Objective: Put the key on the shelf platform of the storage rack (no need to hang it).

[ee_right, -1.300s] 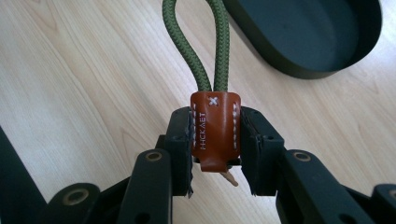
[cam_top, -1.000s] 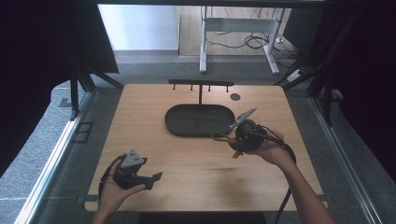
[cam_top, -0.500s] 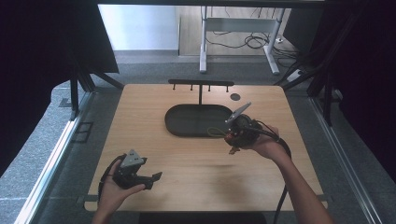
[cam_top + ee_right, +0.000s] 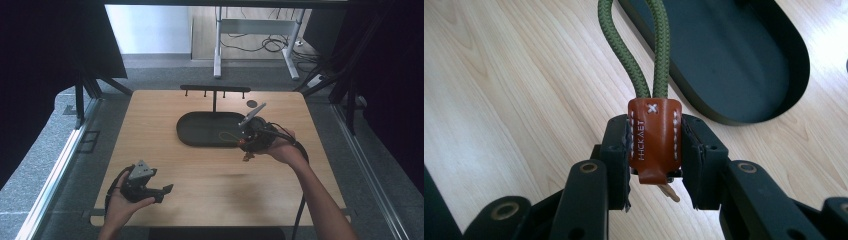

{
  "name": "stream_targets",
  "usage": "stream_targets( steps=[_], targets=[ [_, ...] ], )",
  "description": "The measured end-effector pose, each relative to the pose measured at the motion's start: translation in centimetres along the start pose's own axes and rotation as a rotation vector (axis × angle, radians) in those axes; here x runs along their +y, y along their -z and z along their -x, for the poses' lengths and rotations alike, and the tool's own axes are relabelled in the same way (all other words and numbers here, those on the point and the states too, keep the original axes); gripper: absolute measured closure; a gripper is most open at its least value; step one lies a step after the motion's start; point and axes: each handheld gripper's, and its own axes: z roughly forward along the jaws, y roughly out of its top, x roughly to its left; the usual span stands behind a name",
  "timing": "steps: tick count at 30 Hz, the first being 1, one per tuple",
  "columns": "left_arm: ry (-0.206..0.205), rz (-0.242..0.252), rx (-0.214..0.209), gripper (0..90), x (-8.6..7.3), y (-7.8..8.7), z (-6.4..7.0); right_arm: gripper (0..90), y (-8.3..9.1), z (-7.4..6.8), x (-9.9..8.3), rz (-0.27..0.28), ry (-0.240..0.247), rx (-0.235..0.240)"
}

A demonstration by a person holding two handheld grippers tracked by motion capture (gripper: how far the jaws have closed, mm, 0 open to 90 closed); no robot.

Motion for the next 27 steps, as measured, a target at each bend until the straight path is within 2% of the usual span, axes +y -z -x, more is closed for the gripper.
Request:
stream_targets(
  steps=[1,14,18,27],
  targets=[
    [0.000,-0.001,-0.001,19.7,0.0,0.0,0.0,67.0,0.0,0.0,0.1,0.006,-0.007,0.011],
    [-0.001,-0.006,-0.007,19.7,0.0,0.0,-0.1,67.0,-0.1,0.1,1.7,-0.005,0.016,0.007],
    [-0.002,-0.004,-0.008,19.7,0.0,0.1,0.0,67.0,-0.1,0.4,2.0,0.009,0.012,0.042],
    [0.001,-0.001,-0.009,19.7,0.0,0.1,-0.1,67.0,-0.6,0.5,3.2,-0.006,0.023,0.047]
  ],
)
